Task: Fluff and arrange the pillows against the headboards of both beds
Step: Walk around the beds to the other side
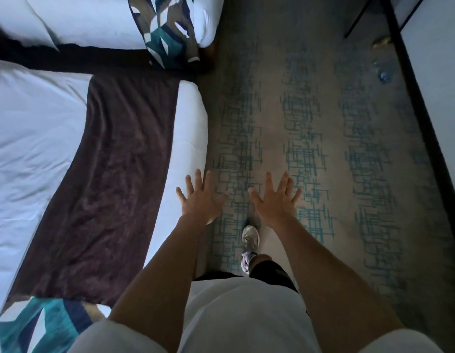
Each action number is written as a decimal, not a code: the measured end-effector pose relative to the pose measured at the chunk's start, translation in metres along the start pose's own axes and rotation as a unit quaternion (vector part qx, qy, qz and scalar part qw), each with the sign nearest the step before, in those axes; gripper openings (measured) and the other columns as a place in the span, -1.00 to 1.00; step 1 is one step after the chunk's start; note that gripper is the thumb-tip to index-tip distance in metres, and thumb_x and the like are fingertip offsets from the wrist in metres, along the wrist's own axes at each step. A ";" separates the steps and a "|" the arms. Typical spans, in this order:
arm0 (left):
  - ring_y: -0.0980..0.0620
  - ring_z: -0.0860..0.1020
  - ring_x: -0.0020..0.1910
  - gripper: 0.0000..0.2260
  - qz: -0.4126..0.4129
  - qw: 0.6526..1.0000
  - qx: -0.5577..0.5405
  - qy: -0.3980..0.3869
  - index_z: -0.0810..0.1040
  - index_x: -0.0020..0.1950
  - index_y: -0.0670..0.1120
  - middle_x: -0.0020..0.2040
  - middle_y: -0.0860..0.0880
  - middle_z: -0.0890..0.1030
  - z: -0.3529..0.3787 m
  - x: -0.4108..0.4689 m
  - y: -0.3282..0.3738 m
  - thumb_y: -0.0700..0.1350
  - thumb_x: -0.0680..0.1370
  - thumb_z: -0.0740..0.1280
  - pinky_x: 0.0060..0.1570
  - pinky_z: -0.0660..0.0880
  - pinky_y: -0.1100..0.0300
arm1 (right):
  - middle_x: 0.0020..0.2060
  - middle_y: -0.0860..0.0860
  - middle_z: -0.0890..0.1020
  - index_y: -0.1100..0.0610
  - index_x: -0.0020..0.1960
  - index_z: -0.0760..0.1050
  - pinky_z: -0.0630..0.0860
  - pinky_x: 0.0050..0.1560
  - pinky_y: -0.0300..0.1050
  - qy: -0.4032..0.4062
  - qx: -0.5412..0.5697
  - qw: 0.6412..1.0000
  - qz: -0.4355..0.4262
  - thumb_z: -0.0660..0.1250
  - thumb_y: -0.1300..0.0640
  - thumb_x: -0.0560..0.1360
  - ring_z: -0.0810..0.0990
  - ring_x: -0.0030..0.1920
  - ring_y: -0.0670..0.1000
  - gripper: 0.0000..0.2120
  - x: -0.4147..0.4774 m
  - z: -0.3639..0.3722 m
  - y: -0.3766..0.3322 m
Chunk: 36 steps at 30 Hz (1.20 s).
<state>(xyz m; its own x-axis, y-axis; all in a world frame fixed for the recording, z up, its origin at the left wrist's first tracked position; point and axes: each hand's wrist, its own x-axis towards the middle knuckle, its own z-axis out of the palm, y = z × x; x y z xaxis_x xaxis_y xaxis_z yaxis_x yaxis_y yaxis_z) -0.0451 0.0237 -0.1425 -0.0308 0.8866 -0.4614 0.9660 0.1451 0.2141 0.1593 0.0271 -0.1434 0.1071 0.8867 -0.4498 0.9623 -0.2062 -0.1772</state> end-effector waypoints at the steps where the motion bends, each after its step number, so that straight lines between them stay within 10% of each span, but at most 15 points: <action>1: -0.21 -0.29 0.62 -0.21 -0.007 1.000 -0.004 -0.001 -0.20 0.66 0.07 0.66 -0.06 -0.30 -0.005 0.011 0.008 0.45 0.56 -0.11 0.53 -0.19 -0.39 | 0.60 0.28 -0.22 -0.04 0.65 -0.22 -0.29 0.53 0.36 0.004 0.000 1.000 0.000 -0.15 -0.41 0.60 -0.24 0.61 0.28 -0.24 0.015 -0.010 0.002; 27: -0.21 -0.29 0.62 -0.13 -0.016 1.000 -0.011 0.016 -0.18 0.67 0.06 0.66 -0.05 -0.30 -0.114 0.296 0.032 0.48 0.45 -0.32 0.53 -0.18 -0.39 | 0.59 0.23 -0.31 -0.04 0.64 -0.31 -0.25 0.54 0.34 -0.056 -0.062 0.996 -0.035 -0.18 -0.40 0.60 -0.28 0.60 0.27 -0.24 0.306 -0.129 -0.061; 36: -0.22 -0.26 0.63 -0.26 0.000 1.000 0.009 -0.005 -0.18 0.67 0.05 0.67 -0.08 -0.27 -0.181 0.406 0.000 0.39 0.62 -0.07 0.53 -0.19 -0.36 | 0.61 0.16 -0.31 -0.02 0.65 -0.29 -0.24 0.54 0.34 -0.051 -0.058 0.997 -0.013 -0.13 -0.36 0.63 -0.26 0.61 0.25 -0.26 0.405 -0.161 -0.146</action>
<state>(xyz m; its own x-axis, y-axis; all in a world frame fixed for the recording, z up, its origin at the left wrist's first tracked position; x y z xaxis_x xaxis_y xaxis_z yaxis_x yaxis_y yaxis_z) -0.1038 0.4635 -0.1741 -0.0288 0.8816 -0.4711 0.9704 0.1378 0.1986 0.1025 0.4830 -0.1593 0.0614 0.8429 -0.5346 0.9876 -0.1289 -0.0898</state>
